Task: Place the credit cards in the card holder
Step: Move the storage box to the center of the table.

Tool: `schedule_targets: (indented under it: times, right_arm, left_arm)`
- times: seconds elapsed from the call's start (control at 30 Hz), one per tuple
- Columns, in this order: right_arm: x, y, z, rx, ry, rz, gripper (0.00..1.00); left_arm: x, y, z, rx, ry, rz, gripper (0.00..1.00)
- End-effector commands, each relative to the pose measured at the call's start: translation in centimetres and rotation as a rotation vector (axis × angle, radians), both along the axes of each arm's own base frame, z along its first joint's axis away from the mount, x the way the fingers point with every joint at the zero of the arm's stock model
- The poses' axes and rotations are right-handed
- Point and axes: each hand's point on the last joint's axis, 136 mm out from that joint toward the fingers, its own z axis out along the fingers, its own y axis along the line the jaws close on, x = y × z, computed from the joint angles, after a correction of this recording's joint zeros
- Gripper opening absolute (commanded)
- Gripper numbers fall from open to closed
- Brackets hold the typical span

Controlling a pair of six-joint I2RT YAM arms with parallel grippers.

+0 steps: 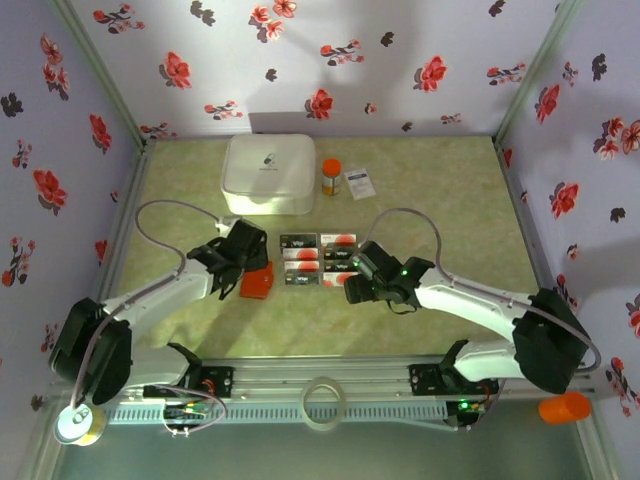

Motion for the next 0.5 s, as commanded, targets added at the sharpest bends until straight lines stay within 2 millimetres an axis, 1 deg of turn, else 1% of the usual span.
schedule_targets:
  times: [0.0,0.3,0.47]
  right_arm:
    - [0.5,0.0,-0.7,-0.014,-0.015,-0.030,0.81]
    - [1.1,-0.4,-2.0,-0.075,-0.015,-0.043,0.81]
    - [1.4,-1.2,-2.7,-0.129,-0.023,-0.065,0.81]
  left_arm:
    - [0.3,-0.4,-0.3,0.010,-0.015,0.011,1.00]
    - [0.5,-2.2,-1.5,0.021,0.003,-0.028,1.00]
    - [0.7,-3.1,-2.0,0.025,0.012,-0.041,1.00]
